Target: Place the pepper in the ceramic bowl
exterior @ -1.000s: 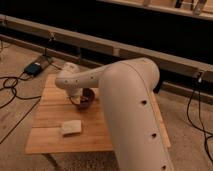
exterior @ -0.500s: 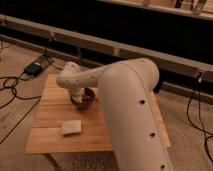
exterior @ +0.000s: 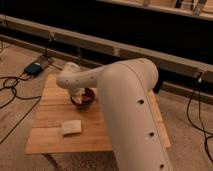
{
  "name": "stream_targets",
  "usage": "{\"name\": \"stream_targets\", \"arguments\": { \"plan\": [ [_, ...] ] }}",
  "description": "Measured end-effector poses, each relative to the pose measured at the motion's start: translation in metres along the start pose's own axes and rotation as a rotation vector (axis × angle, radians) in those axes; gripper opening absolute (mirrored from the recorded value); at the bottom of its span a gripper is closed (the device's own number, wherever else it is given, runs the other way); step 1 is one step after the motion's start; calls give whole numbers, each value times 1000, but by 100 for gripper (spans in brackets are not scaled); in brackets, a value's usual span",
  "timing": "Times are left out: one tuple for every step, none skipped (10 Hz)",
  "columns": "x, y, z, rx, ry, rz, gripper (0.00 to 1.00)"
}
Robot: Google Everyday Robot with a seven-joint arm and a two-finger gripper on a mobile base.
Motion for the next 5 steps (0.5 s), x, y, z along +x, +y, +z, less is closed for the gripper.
{"name": "stream_targets", "arguments": {
  "plan": [
    [0, -1, -1, 5, -1, 1, 80],
    [0, -2, -2, 10, -1, 3, 80],
    [0, -2, -4, 16, -1, 4, 80],
    [0, -3, -6, 23, -2, 6, 80],
    [0, -3, -6, 23, -2, 6, 80]
  ]
}}
